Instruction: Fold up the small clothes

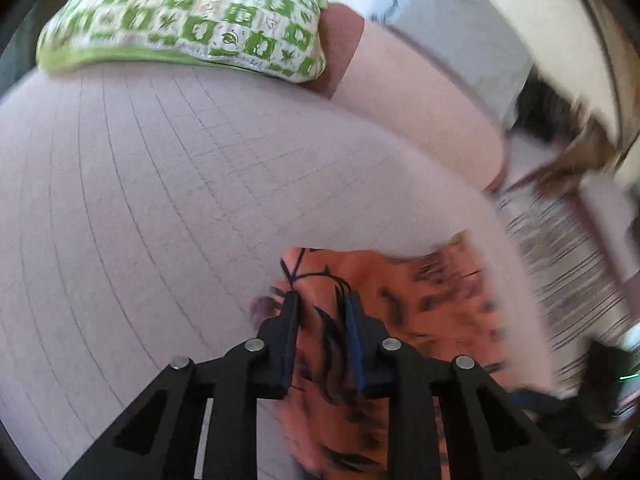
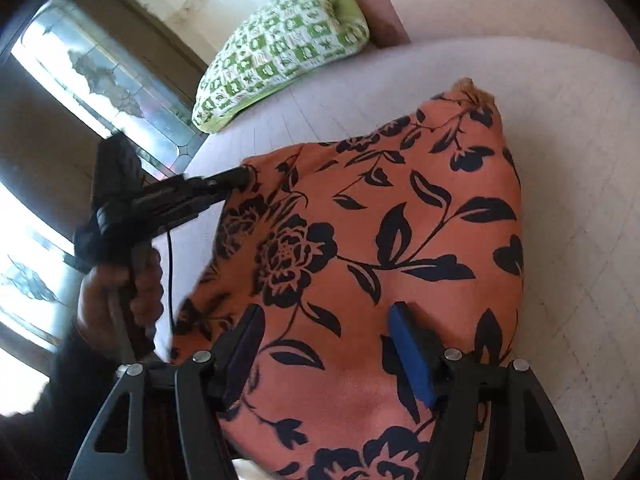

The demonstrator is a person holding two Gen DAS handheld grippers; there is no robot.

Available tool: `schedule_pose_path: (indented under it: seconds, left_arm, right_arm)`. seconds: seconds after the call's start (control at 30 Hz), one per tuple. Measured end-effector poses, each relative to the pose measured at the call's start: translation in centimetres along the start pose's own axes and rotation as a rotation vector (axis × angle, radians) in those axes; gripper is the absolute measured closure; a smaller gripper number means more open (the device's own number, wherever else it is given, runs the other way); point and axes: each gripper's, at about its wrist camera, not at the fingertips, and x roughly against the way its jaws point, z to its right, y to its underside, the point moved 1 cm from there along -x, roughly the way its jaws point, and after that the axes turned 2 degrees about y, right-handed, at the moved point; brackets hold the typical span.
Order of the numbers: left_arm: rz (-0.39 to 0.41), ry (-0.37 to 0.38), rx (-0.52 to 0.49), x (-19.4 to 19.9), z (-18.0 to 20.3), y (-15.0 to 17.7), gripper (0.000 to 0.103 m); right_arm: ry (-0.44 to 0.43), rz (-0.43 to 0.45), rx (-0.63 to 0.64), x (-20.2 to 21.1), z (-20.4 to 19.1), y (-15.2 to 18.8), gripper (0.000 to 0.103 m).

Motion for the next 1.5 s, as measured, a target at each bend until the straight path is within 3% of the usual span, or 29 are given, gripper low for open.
schedule_pose_path:
  seconds: [0.03,0.1,0.2,0.3,0.37,0.47,0.6,0.67,0.7,0.73,0.8,0.87,0.97,1.03,1.07,1.13,1.2,1.3,1.4,1.43,1.5]
  left_arm:
    - [-0.048,-0.013,0.011,-1.8,-1.0,0.4,0.076]
    - [-0.038,0.027,0.042,-1.9,-1.9,0.3,0.076]
    - [0.005,0.018,-0.020,0.8,0.3,-0.2,0.076]
    - [0.052,0.069,-0.041,4.1,1.9,0.8,0.062]
    - [0.082,0.041,-0.059,7.0,3.2,2.7,0.058]
    - [0.092,0.065,-0.052,9.4,4.4,6.2,0.058]
    - [0.040,0.065,0.022,9.1,4.8,10.7,0.058]
    - [-0.027,0.059,0.084,7.5,3.9,12.4,0.065]
    - [-0.045,0.029,0.094,6.8,3.6,12.9,0.082]
    - [-0.046,0.001,0.079,6.6,3.5,13.2,0.086]
    - [-0.030,-0.010,0.095,7.2,3.5,13.1,0.091]
    - [-0.003,-0.045,0.048,7.9,4.4,13.0,0.092]
    - [-0.065,-0.077,0.072,5.9,3.8,13.9,0.091]
    - [-0.046,-0.078,0.056,6.6,4.5,13.5,0.091]
    - [-0.035,-0.072,0.053,7.0,4.8,13.4,0.087]
    - [-0.003,-0.061,0.015,8.4,5.9,12.7,0.069]
    - [0.054,-0.068,-0.010,9.9,6.6,11.7,0.061]
    - [0.123,-0.074,-0.080,10.9,8.2,9.4,0.056]
    - [0.077,-0.056,-0.056,8.2,7.3,7.4,0.057]
    - [0.036,-0.051,-0.035,6.2,6.3,7.0,0.065]
    - [-0.058,-0.080,0.009,3.5,4.1,7.7,0.093]
  right_arm:
    - [-0.003,-0.002,0.001,0.1,0.1,0.1,0.034]
    - [-0.016,-0.012,-0.017,0.3,0.5,0.0,0.033]
    - [-0.053,-0.021,-0.040,-0.1,1.1,-0.2,0.029]
    - [-0.063,-0.011,-0.028,-0.3,0.6,-0.4,0.024]
    - [-0.060,-0.006,-0.013,-0.9,0.0,-0.6,0.022]
    - [-0.065,-0.008,-0.021,-0.8,0.0,-0.6,0.022]
    - [-0.096,-0.008,-0.068,-0.6,0.6,-0.7,0.021]
    - [-0.103,-0.007,-0.077,-0.6,0.7,-0.7,0.021]
    - [-0.101,-0.011,-0.073,-0.7,0.7,-0.7,0.021]
    - [-0.100,-0.016,-0.069,-0.7,0.6,-0.7,0.021]
    - [-0.102,-0.027,-0.066,-0.9,0.5,-0.8,0.021]
    - [-0.107,-0.034,-0.078,-0.9,0.6,-1.0,0.021]
    - [-0.116,-0.032,-0.101,-1.1,1.0,-1.1,0.021]
    - [-0.107,-0.037,-0.088,-1.1,0.8,-1.2,0.021]
    - [-0.104,-0.041,-0.084,-1.0,0.7,-1.2,0.021]
    - [-0.118,-0.045,-0.099,-0.6,0.9,-1.5,0.021]
    - [-0.149,-0.041,-0.144,-0.3,1.4,-1.6,0.021]
    - [-0.186,-0.042,-0.192,-0.2,2.2,-1.7,0.021]
    - [-0.185,-0.040,-0.179,-0.3,2.1,-1.6,0.021]
    - [-0.183,-0.039,-0.174,-0.3,2.0,-1.5,0.021]
    - [-0.184,-0.038,-0.168,-0.3,1.9,-1.5,0.021]
